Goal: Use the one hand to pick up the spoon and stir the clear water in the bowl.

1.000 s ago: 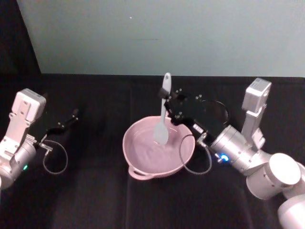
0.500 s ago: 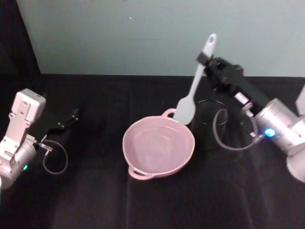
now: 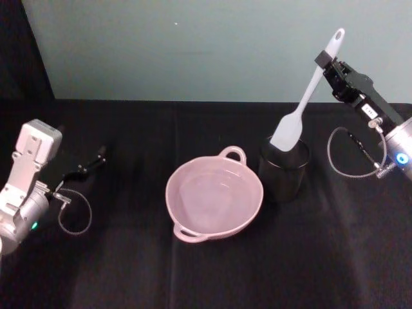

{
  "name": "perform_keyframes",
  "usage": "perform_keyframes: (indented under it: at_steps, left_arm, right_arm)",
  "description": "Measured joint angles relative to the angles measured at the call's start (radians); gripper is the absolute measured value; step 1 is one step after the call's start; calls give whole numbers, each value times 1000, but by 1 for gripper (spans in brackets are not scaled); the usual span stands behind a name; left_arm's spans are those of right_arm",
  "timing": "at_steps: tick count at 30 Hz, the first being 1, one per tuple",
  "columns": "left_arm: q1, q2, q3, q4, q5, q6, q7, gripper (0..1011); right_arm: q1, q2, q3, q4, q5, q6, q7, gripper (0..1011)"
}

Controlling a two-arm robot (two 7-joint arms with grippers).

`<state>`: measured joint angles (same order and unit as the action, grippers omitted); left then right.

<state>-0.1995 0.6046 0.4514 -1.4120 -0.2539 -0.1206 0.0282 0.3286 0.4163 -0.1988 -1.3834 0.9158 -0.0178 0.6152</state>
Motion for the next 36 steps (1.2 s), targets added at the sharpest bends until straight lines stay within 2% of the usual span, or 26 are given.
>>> perform_keyframes:
  at_steps: [15,29,36]
  left_arm:
    - [0,0,0,0,0,0,0,1011]
    - [0,0,0,0,0,0,0,1011]
    - [0,0,0,0,0,0,0,1011]
  right_arm:
    - [90,-19,-61,201,35,0,32,112]
    - [137,-23,-123,337,36,28,68,111]
    - [149,-32,-134,379,33,28,84,111]
